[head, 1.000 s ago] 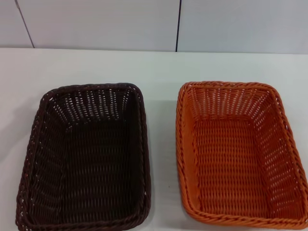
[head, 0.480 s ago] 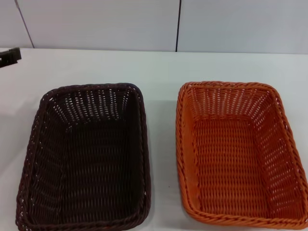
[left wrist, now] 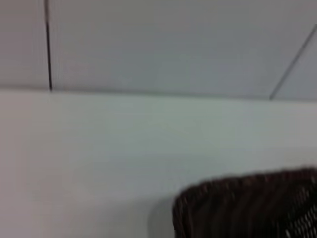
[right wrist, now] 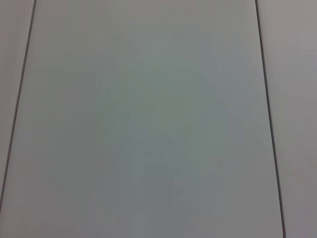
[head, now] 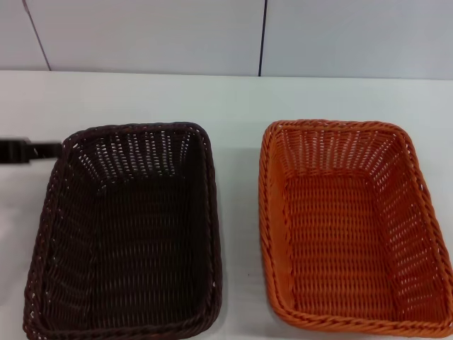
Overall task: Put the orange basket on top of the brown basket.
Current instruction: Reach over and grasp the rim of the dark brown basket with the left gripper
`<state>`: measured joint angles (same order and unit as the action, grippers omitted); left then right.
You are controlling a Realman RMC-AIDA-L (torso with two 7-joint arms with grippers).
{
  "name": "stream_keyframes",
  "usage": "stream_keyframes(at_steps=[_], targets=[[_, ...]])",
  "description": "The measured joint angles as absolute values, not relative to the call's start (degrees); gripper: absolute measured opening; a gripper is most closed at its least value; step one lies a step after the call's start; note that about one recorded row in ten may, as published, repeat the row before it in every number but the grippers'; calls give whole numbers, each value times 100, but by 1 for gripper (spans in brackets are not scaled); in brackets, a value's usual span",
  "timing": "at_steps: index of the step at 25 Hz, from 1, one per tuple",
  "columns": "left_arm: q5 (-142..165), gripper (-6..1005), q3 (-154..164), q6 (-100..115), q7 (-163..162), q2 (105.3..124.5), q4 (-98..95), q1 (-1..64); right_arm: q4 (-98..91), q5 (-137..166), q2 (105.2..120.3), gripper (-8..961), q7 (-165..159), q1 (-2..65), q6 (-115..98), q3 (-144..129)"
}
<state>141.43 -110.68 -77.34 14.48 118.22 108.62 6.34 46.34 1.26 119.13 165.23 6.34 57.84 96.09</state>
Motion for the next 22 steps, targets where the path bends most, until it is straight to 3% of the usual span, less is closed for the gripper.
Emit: stream_keyframes(at_steps=[22], targets=[[15539,746,-9689,-8008,136,11833,10468,531,4505,439,11883,515,16523,815,5962,9923]])
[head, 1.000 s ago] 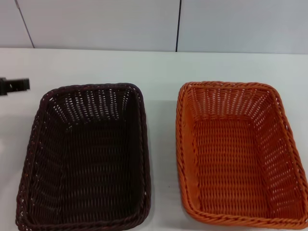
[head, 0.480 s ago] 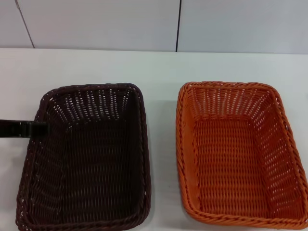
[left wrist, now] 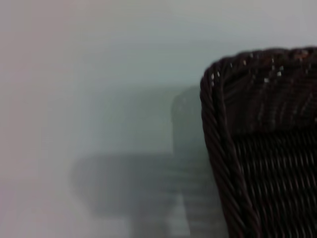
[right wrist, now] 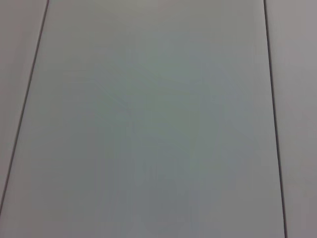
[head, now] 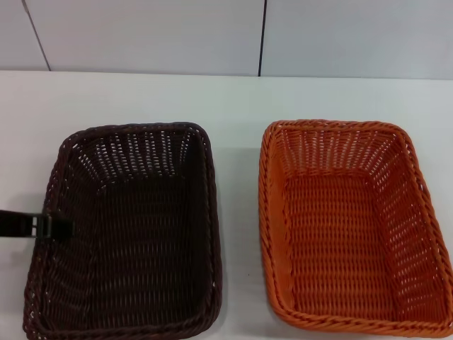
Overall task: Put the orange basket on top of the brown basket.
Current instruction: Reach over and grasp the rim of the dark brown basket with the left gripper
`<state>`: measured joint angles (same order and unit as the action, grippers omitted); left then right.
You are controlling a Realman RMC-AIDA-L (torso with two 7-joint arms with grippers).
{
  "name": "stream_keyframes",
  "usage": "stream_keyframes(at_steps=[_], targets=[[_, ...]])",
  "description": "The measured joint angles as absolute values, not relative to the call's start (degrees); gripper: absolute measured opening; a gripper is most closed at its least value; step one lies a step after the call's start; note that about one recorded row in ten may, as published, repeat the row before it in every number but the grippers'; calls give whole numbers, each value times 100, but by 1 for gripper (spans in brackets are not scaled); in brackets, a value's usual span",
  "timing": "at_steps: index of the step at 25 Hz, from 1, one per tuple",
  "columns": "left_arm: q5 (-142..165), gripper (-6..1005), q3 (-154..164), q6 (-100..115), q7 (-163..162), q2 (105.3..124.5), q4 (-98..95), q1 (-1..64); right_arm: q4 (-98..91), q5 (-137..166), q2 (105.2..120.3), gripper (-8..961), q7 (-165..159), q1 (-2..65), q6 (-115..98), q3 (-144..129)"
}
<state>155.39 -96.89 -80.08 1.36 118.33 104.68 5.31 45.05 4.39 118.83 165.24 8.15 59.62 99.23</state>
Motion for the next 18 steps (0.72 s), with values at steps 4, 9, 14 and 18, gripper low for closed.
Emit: stream_keyframes(at_steps=[4,9,14,18], targets=[[15558,746,-9466,-7992,-25,11833,10401,476,4497,443,11883,514,16523,835,5968,9951],[15665,746,-9123,-7946,-128,11822,10449,431,4497,447,11883,514,16523,835,6001,9960],[16084,745,-8753,-7943,-192,11836,10530,429,4493,449,11885,514,16524,797,6078,9960],[16129,588,-8706,-7938,-222,11837,10646,428,4490,449,11889,514,16523,779,6086,9959]])
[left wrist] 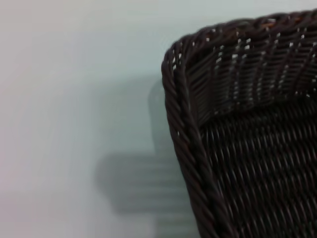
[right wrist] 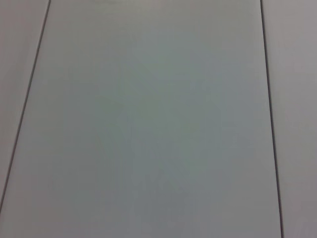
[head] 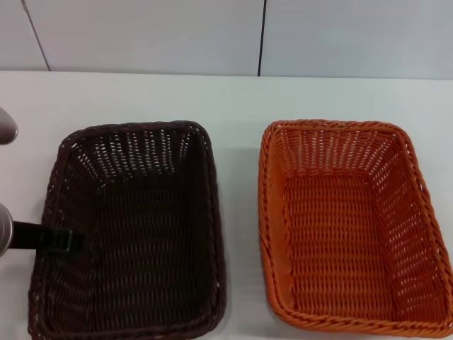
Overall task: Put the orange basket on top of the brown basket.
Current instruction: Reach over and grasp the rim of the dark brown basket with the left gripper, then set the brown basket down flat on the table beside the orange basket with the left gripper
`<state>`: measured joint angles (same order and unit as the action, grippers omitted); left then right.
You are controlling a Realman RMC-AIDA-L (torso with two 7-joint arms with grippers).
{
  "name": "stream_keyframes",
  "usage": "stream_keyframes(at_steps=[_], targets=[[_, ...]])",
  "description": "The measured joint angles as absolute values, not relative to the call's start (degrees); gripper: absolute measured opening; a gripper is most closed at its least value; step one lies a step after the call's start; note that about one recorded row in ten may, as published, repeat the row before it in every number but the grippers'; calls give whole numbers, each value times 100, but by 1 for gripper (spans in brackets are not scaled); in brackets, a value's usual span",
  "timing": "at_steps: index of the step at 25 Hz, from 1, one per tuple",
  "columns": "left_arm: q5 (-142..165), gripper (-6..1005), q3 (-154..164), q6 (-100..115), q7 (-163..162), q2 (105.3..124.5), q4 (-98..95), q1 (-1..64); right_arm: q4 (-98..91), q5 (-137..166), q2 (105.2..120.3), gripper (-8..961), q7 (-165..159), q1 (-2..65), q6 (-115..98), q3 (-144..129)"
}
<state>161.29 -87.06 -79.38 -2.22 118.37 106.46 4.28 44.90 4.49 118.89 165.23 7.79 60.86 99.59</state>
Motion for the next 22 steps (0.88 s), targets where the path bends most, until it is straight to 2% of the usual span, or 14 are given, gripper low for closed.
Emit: stream_keyframes(at_steps=[6,14,22], targets=[[16247,313,-8734,-7987,-221,11816,10864,413,4490,449,11905,515,16523,756,6154,9920],[16272,253,-8747,-8004,-104,11804,10877,422,4491,449,11918,515,16523,737,6261,9913],[14655,247,-10300,-7882,2589,11797,10514,747,4483,433,11926,514,16523,684,6261,9914]])
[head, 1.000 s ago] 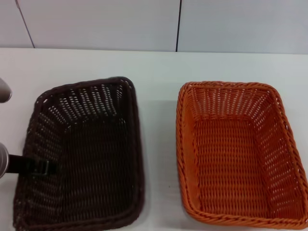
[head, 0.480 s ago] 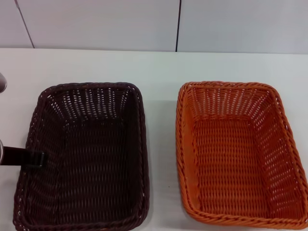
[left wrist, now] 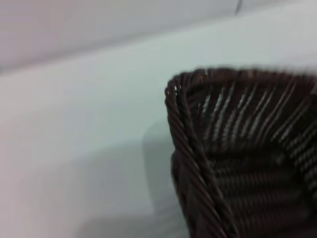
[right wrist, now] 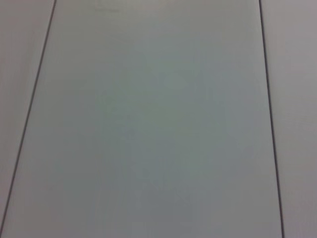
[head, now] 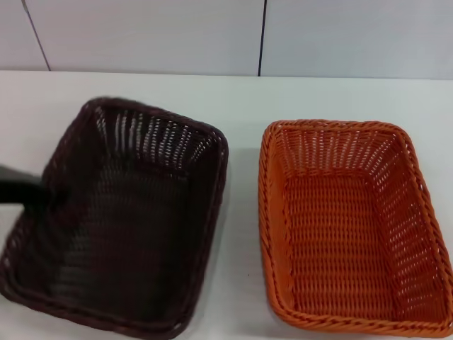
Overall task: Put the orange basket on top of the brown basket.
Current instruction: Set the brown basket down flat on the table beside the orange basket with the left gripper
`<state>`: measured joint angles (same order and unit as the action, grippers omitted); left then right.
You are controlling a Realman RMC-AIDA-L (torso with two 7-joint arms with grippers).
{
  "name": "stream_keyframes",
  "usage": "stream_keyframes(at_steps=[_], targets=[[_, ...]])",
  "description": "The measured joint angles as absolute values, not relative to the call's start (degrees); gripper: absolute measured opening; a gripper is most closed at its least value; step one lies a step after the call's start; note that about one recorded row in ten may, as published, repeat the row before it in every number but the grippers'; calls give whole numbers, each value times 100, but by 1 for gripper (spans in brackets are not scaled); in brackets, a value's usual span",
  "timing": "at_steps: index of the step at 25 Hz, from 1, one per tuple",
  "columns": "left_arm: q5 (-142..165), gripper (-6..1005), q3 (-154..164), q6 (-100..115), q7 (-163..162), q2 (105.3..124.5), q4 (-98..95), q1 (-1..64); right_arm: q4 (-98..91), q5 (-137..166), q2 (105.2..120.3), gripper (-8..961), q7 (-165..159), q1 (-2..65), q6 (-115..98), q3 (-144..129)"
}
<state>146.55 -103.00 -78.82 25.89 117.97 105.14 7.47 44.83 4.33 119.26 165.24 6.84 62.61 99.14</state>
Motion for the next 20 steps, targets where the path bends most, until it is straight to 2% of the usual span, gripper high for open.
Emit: stream_keyframes(at_steps=[4,5,6,8,9,10,13,14,15,19,20], targets=[[13175,238,-12275,-8649,4706,11768,9705,1420,4482,401,11939,514,16524,590,6261,9942],[13175,235,-12275,-8649,4706,11768,9705,1420,4482,401,11939,514,16524,590,6261,9942],[12997,231,-12934,-9118,5457,11735,9365,1783,4482,398,11941,514,16523,571,6260,9949],[12943,225,-13169,-9312,5751,11716,9238,1943,4482,395,11948,514,16521,539,6257,9956],[12868,222,-13612,-9736,6311,11604,8934,2254,4482,391,11955,514,16519,512,6257,9959],[12868,220,-13612,-9736,6311,11604,8934,2254,4482,391,11955,514,16519,512,6257,9959],[12714,214,-13965,-10344,6991,11299,8425,2649,4483,377,11960,514,16518,432,6256,9961],[12534,212,-13966,-10674,7396,11041,8065,2833,4489,313,11966,514,16518,361,6257,9959],[12534,212,-13966,-10674,7396,11041,8065,2833,4489,313,11966,514,16518,361,6257,9959],[12263,212,-13937,-11200,8183,10564,7241,3250,4520,91,11984,514,16515,82,6294,9940],[12263,212,-13937,-11200,8183,10564,7241,3250,4520,91,11984,514,16515,82,6294,9940]])
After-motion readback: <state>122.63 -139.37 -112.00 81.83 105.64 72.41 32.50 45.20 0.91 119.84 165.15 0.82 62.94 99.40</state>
